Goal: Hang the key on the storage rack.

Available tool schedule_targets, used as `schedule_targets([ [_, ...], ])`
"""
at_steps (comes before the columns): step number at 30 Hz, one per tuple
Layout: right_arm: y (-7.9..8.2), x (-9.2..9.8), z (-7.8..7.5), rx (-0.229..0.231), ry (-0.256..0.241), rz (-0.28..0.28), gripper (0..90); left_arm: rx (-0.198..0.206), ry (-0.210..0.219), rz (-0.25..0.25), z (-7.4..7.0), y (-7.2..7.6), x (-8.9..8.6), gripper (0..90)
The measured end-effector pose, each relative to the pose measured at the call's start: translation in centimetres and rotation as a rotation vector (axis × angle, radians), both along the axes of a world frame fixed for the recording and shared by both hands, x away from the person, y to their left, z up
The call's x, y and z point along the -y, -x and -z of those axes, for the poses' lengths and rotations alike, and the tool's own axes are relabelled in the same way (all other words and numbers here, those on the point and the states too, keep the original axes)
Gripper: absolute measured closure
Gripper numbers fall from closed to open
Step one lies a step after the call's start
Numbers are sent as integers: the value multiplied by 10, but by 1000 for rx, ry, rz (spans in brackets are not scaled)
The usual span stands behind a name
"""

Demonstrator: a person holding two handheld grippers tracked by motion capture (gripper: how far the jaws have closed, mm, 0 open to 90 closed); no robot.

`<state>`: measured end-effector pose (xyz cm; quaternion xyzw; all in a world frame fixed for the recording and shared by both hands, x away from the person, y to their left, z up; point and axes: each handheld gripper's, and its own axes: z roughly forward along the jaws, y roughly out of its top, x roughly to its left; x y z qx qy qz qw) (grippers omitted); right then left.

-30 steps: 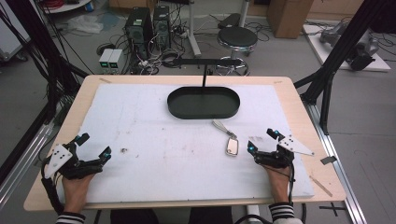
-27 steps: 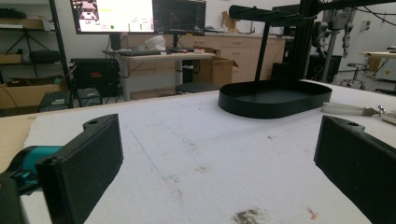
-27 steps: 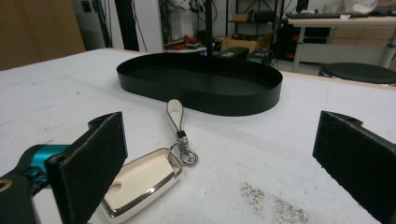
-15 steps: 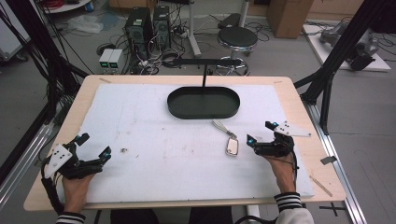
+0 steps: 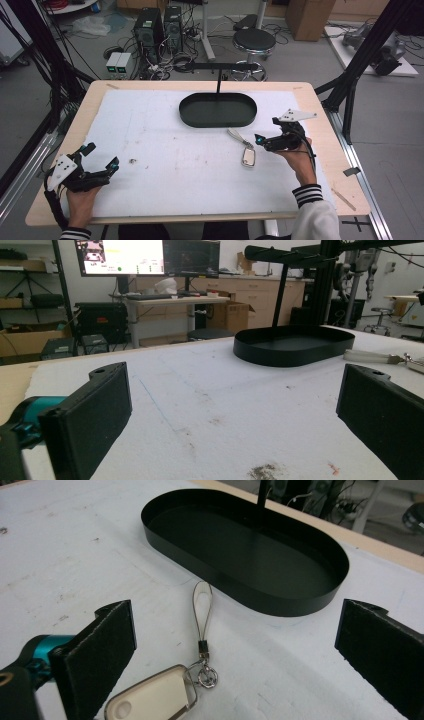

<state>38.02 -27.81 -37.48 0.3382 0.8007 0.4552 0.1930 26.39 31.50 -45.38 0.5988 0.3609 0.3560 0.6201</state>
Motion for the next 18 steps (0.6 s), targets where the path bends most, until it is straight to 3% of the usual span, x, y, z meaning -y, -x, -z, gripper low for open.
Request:
schedule_targets([
  [9, -17, -16, -8, -75, 84, -33, 20, -2, 2, 2, 0, 0, 0, 17],
  [17, -28, -30, -2, -143, 149, -76, 44, -2, 3, 2, 0, 0, -1, 17],
  [18, -31, -34, 0, -173, 158, -84, 44, -1, 2, 2, 0, 0, -1, 17],
])
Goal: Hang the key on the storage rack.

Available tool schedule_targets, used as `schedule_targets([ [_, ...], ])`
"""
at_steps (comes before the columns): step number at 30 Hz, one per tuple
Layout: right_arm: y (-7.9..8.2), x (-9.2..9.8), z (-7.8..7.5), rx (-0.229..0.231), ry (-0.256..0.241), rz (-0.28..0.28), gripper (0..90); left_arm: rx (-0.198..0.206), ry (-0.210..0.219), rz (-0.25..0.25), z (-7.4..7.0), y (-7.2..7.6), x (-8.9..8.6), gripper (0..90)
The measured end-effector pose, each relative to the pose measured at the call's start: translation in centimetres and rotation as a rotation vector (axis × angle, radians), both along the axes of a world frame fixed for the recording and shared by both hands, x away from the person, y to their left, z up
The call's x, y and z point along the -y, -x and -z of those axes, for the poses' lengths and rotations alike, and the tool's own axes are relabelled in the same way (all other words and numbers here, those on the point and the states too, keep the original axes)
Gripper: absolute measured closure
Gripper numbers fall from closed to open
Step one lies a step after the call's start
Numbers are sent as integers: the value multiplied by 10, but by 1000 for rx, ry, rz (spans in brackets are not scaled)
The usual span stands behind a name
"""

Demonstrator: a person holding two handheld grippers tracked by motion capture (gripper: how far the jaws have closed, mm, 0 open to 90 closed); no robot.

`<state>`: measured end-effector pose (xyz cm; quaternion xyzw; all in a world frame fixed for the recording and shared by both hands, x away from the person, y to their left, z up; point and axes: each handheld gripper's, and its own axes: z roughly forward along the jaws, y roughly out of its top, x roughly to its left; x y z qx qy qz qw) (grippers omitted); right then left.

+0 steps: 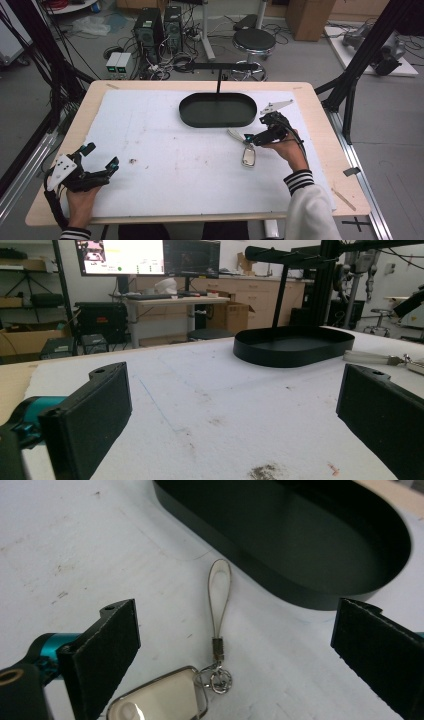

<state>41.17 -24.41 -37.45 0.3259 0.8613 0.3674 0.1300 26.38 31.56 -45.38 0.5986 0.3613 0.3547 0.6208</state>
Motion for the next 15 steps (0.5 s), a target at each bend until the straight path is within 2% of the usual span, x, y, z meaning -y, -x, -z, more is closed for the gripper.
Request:
schedule_targets([
  [11, -14, -12, 3, -83, 74, -3, 54, -1, 1, 0, 0, 0, 0, 17],
  [14, -17, -17, 2, -104, 79, -5, 90, -1, 4, -1, 0, 0, 0, 17],
  [15, -19, -18, 2, -109, 83, -10, 131, -2, 3, -1, 0, 0, 0, 17],
])
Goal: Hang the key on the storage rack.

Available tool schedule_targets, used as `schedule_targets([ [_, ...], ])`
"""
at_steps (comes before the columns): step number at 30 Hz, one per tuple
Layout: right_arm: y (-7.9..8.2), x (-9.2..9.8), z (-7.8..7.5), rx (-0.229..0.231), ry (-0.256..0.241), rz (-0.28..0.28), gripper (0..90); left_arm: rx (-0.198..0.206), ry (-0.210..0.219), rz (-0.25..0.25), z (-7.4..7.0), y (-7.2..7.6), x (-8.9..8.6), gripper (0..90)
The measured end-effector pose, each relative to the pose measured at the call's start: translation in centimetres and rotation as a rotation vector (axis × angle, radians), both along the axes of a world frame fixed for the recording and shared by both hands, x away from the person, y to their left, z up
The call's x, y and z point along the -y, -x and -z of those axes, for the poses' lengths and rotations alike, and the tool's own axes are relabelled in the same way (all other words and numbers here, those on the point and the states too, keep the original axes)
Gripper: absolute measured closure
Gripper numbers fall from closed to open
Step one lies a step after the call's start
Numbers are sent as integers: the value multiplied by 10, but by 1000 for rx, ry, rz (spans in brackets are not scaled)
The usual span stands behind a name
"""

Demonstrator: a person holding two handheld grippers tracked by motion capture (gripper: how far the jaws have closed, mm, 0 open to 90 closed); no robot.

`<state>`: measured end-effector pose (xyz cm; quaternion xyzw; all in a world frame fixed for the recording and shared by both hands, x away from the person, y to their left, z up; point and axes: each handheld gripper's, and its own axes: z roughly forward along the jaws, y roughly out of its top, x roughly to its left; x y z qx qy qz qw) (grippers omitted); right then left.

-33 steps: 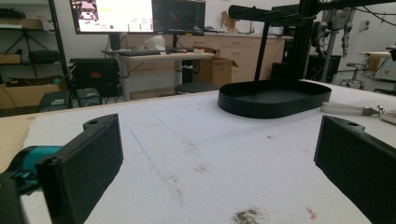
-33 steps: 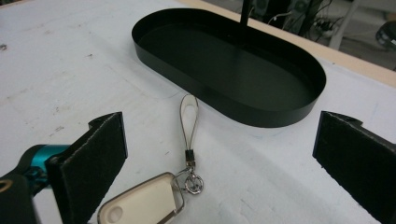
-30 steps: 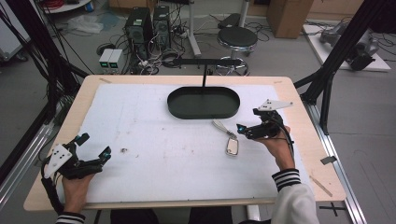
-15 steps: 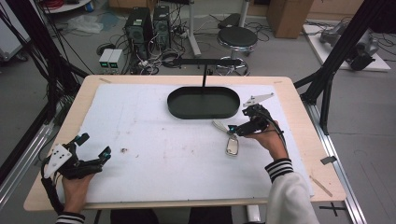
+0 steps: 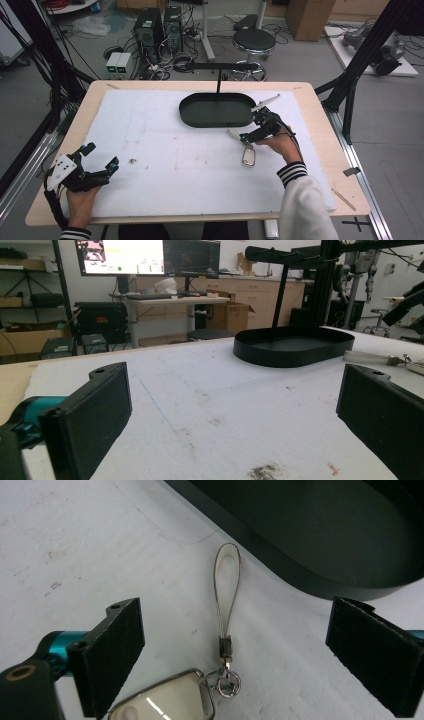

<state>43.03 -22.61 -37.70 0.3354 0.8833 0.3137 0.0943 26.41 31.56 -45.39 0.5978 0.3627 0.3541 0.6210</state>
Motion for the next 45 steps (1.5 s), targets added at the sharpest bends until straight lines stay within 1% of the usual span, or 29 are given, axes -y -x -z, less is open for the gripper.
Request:
schedule_targets([
  [1, -1, -1, 0, -12, 8, -6, 142, 0, 0, 1, 0, 0, 0, 17],
  [3, -3, -4, 2, -19, 34, -7, 143, -1, 1, 1, 0, 0, 0, 17],
  [4, -5, -6, 2, -19, 40, -12, 143, -1, 1, 0, 0, 0, 0, 17],
  [6, -6, -8, 3, -37, 42, -6, 151, -3, -1, 1, 0, 0, 0, 17],
  [8, -8, -10, 4, -45, 63, -7, 156, -3, 2, 1, 0, 0, 0, 17],
  [9, -8, -10, 4, -45, 63, -7, 156, -3, 2, 1, 0, 0, 0, 17],
  [10, -10, -12, 5, -55, 79, -13, 186, -3, -2, 0, 0, 0, 0, 17],
  [11, -10, -13, 6, -66, 88, -16, 191, -3, -2, 0, 0, 0, 0, 17],
  [12, -10, -13, 6, -66, 88, -16, 191, -3, -3, 1, 0, 0, 0, 17],
  [13, -11, -16, 7, -81, 105, -16, 194, -3, -3, 2, 0, 0, 0, 17],
  [15, -12, -17, 9, -84, 121, -23, 208, -4, -1, 1, 0, 0, 0, 17],
  [16, -12, -17, 9, -84, 121, -23, 208, -4, -1, 1, 0, 0, 0, 17],
  [17, -12, -19, 10, -100, 124, -32, 234, -3, 1, 0, 0, 0, 0, 17],
  [18, -13, -19, 11, -103, 130, -34, 261, -4, -1, -1, 0, 0, 0, 17],
  [20, -13, -20, 12, -108, 135, -33, 270, -4, 1, 0, 0, 0, 0, 17],
  [21, -14, -20, 14, -121, 156, -31, 298, -4, 2, 0, 0, -1, 0, 17],
  [22, -14, -21, 15, -127, 158, -26, 321, -4, 1, 0, 0, -1, 0, 17],
  [25, -15, -22, 17, -125, 180, -24, 364, -4, 0, 0, 0, 0, 0, 17],
  [28, -15, -24, 18, -127, 219, -29, 426, -4, 0, -1, 0, 0, 0, 17],
  [29, -15, -25, 19, -130, 222, -28, 445, -4, 0, -1, 0, 0, 0, 17],
  [30, -15, -25, 19, -130, 222, -28, 445, -3, 0, -1, 0, 0, 0, 17],
  [31, -15, -26, 20, -140, 234, -31, 475, -3, 0, -1, 0, 0, 0, 17],
  [35, -15, -30, 22, -141, 264, -32, 555, -4, 1, 0, 0, 0, 0, 17],
  [37, -16, -30, 23, -147, 269, -29, 581, -4, 1, 0, 0, 0, 0, 17],
  [39, -16, -31, 24, -155, 277, -36, 600, -4, 0, 0, 0, 0, 0, 17],
  [42, -17, -31, 25, -156, 293, -40, 635, -3, 1, 0, 0, 0, 0, 17],
  [45, -18, -32, 26, -163, 293, -31, 647, -3, 1, 0, 0, 0, 0, 17],
])
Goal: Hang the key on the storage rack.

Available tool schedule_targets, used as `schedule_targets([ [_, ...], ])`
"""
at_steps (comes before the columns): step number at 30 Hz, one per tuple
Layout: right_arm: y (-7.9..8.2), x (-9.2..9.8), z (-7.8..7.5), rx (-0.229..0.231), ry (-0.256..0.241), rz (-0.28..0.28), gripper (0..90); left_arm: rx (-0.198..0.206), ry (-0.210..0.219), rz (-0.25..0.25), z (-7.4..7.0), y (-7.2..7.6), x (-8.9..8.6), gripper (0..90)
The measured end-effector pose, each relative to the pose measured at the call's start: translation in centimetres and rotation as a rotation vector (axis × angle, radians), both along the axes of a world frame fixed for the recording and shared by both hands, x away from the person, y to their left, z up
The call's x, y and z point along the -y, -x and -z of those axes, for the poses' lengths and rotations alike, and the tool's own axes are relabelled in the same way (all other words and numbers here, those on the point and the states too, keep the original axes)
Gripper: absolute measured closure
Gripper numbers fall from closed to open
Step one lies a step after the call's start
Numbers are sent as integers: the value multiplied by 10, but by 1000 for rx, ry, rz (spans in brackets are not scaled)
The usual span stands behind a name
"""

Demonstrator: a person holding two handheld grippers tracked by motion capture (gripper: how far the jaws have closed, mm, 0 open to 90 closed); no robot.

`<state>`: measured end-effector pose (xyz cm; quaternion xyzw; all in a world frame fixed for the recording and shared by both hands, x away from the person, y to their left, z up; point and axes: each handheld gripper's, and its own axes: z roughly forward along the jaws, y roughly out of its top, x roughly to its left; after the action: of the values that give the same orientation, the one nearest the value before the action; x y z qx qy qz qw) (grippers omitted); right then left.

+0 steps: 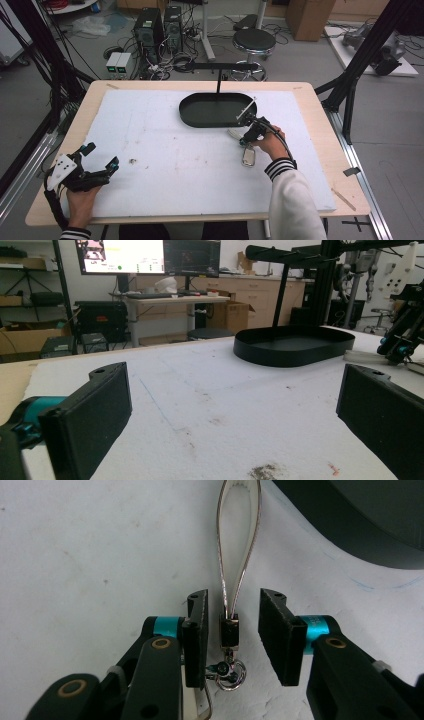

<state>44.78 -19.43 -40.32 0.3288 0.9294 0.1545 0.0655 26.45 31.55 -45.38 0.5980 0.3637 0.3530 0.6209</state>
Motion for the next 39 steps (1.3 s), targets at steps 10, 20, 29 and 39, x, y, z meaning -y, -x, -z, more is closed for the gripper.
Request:
schedule_targets([
  [10, -2, -4, 5, -20, 31, -11, 793, 1, 1, 0, 0, 0, 0, 17],
  [20, -1, -5, 2, -11, 30, -4, 819, 2, -1, 2, 0, 0, 0, 17],
  [29, 3, 0, -12, 66, -43, 5, 820, 2, 1, 0, 0, 0, 0, 17],
  [39, 6, 5, -30, 155, -227, 42, 821, 2, -2, 3, 0, 0, 0, 17],
])
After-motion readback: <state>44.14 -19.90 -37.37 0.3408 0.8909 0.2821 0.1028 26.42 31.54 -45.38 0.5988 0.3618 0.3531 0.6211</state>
